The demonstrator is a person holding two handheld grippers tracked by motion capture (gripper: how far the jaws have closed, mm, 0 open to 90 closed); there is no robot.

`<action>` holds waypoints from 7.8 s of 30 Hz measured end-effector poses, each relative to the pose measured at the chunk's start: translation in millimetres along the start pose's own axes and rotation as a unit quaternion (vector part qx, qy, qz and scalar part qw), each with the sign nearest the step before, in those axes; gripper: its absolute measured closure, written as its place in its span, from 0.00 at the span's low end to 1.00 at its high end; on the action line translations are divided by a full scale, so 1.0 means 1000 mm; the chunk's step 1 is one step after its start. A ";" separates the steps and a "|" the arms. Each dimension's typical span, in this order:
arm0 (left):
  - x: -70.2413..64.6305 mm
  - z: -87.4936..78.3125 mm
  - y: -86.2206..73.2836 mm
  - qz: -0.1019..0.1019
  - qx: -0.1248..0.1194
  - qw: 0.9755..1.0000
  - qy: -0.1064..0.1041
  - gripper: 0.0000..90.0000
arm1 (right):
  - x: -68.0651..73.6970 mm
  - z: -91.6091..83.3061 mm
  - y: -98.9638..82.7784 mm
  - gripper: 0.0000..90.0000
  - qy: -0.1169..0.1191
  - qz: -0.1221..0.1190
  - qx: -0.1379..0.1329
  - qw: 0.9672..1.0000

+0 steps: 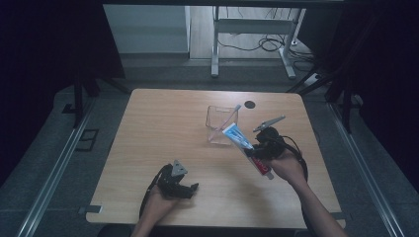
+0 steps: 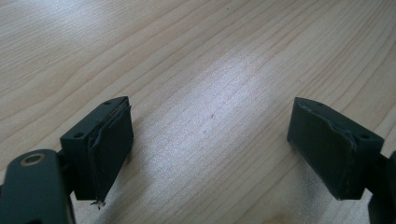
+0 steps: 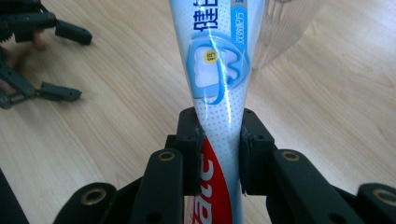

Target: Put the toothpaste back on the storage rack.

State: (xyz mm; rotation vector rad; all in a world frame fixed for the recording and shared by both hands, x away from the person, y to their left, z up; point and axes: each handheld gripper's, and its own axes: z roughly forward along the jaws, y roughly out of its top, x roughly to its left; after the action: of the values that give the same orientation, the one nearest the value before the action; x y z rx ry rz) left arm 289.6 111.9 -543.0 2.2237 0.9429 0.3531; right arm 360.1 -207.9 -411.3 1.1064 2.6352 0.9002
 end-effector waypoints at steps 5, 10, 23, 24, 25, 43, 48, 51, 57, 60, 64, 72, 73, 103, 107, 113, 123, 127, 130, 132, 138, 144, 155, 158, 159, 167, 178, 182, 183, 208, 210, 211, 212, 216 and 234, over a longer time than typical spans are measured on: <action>0.000 0.000 0.000 0.000 0.000 1.000 0.000 0.16 | -0.001 -0.003 0.008 0.81 0.000 0.002 -0.013 1.000; 0.000 0.000 0.000 0.000 0.000 1.000 0.000 0.16 | -0.002 -0.005 0.015 0.81 -0.002 0.005 -0.022 1.000; 0.000 0.000 0.000 0.000 0.000 1.000 0.000 0.16 | -0.006 -0.002 0.031 0.81 -0.005 0.010 -0.039 0.999; 0.000 0.000 0.000 0.000 0.000 1.000 0.000 0.16 | -0.006 -0.001 0.032 0.81 -0.004 0.012 -0.040 0.999; 0.000 0.000 0.000 0.000 0.000 1.000 0.000 0.16 | -0.007 -0.001 0.033 0.81 -0.004 0.012 -0.042 0.999; 0.000 0.000 0.000 0.000 0.000 1.000 0.000 0.16 | -0.014 0.008 0.059 0.81 -0.010 0.016 -0.072 0.997; 0.000 0.000 0.000 0.000 0.000 1.000 0.000 0.16 | -0.016 0.012 0.065 0.81 -0.013 0.020 -0.079 0.997; 0.000 0.000 0.000 0.000 0.001 1.000 0.000 0.16 | -0.018 0.014 0.068 0.81 -0.012 0.022 -0.083 0.996; 0.000 0.000 0.000 0.001 0.000 1.000 0.000 0.16 | -0.020 0.017 0.075 0.81 -0.012 0.025 -0.089 0.996; 0.000 0.000 0.000 0.000 0.000 1.000 0.000 0.16 | -0.022 0.019 0.080 0.81 -0.014 0.025 -0.091 0.995; 0.000 0.000 0.000 0.000 0.000 1.000 -0.001 0.16 | -0.022 0.020 0.086 0.81 -0.013 0.027 -0.097 0.995; 0.000 0.000 0.000 0.000 0.000 1.000 -0.001 0.16 | -0.023 0.026 0.099 0.81 -0.012 0.029 -0.108 0.994; 0.000 0.000 0.000 0.000 -0.001 1.000 0.000 0.16 | -0.023 0.028 0.101 0.81 -0.011 0.030 -0.110 0.993; 0.000 0.000 0.000 0.002 0.000 1.000 0.000 0.16 | -0.029 0.060 0.140 0.81 -0.012 0.041 -0.147 0.988; 0.000 0.000 0.000 0.002 0.000 1.000 0.000 0.16 | -0.030 0.065 0.143 0.81 -0.016 0.041 -0.152 0.987; 0.000 0.000 0.000 0.000 -0.001 1.000 0.000 0.16 | -0.034 0.070 0.145 0.81 -0.017 0.036 -0.162 0.986; 0.000 0.000 0.000 0.000 0.000 1.000 -0.001 0.16 | -0.039 0.082 0.142 0.81 -0.028 0.025 -0.163 0.986; 0.000 0.000 0.000 0.000 0.000 1.000 -0.001 0.16 | -0.040 0.087 0.138 0.81 -0.029 0.026 -0.158 0.987; 0.000 0.000 0.000 0.000 0.000 1.000 -0.001 0.16 | -0.041 0.091 0.135 0.81 -0.031 0.028 -0.156 0.987; 0.000 0.000 0.000 0.000 0.000 1.000 0.000 0.16 | -0.042 0.093 0.133 0.81 -0.034 0.029 -0.155 0.987; 0.000 0.000 0.000 0.000 0.000 1.000 0.000 0.16 | -0.043 0.098 0.127 0.81 -0.037 0.028 -0.150 0.988; 0.000 0.000 0.000 -0.001 0.000 1.000 0.000 0.16 | -0.044 0.104 0.121 0.80 -0.038 0.028 -0.142 0.989; 0.000 0.000 0.000 -0.001 0.000 1.000 0.000 0.16 | -0.043 0.110 0.114 0.79 -0.019 0.030 -0.130 0.991; 0.000 0.000 0.000 -0.001 0.000 1.000 0.000 0.16 | -0.044 0.110 0.110 0.79 -0.015 0.032 -0.132 0.991; 0.000 0.000 0.000 -0.001 0.000 1.000 0.000 0.16 | -0.045 0.109 0.109 0.78 -0.012 0.033 -0.132 0.991; 0.000 0.000 0.000 -0.001 0.000 1.000 0.000 0.16 | -0.048 0.107 0.099 0.77 -0.003 0.035 -0.130 0.991; 0.000 0.000 0.000 -0.001 0.000 1.000 0.000 0.16 | -0.048 0.104 0.092 0.70 0.008 0.024 -0.111 0.993; 0.000 0.000 0.000 -0.001 0.000 1.000 0.000 0.16 | -0.047 0.106 0.091 0.69 0.008 0.024 -0.111 0.994; 0.000 0.000 0.000 -0.001 0.000 1.000 0.000 0.16 | -0.048 0.106 0.091 0.68 0.011 0.025 -0.110 0.994; 0.000 0.000 0.000 -0.001 0.000 1.000 -0.001 0.16 | -0.047 0.070 0.091 0.46 0.027 0.023 -0.139 0.990; 0.000 0.000 0.000 -0.001 0.001 1.000 -0.001 0.16 | -0.046 0.069 0.090 0.44 0.024 0.019 -0.140 0.990; 0.000 0.000 0.000 -0.001 0.000 1.000 -0.001 0.16 | -0.045 0.068 0.089 0.42 0.021 0.015 -0.140 0.990; 0.000 0.000 0.000 -0.001 0.000 1.000 -0.001 0.16 | -0.044 0.068 0.089 0.42 0.019 0.014 -0.138 0.990; 0.000 0.000 0.000 -0.001 0.000 1.000 -0.001 0.16 | -0.040 0.067 0.087 0.39 0.017 0.007 -0.136 0.991; 0.000 0.000 0.000 -0.001 0.001 1.000 -0.001 0.16 | -0.028 0.052 0.068 0.24 0.015 -0.016 -0.141 0.990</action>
State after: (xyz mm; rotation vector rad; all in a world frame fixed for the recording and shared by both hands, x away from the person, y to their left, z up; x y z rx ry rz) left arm 289.6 111.9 -543.0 2.2239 0.9435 0.3487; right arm 439.3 -165.5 -416.7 0.9846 2.4395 1.2447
